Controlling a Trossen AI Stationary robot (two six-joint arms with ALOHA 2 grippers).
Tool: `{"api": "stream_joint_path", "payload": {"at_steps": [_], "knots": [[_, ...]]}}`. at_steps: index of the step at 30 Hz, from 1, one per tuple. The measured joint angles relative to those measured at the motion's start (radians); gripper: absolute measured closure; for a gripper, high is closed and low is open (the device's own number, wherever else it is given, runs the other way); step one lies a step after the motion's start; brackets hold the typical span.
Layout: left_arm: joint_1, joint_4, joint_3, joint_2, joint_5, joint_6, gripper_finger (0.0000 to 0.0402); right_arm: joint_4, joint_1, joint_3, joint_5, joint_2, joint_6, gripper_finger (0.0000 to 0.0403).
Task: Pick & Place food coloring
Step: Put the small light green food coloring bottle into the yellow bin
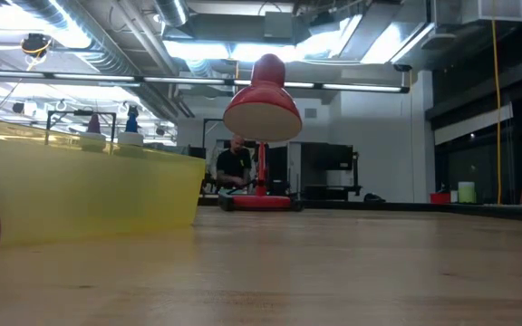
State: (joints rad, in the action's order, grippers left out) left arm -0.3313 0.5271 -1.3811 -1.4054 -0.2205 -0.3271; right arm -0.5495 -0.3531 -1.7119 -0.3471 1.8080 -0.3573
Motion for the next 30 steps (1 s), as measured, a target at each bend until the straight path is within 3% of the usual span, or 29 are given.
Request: {"api": "stream_joint_path", "payload": {"at_steps": [21,30], "knots": [[-0.022,0.019,0.000,-0.002,0.032,-0.028,0.0285,0.011,-0.007,0.000,0.003,0.000,-0.001,0.0322],[-0.022,0.015,0.000,-0.002,0.035,-0.025,0.0344,0.016,-0.014,-0.002,0.001,0.000,-0.005,0.0322]]}}
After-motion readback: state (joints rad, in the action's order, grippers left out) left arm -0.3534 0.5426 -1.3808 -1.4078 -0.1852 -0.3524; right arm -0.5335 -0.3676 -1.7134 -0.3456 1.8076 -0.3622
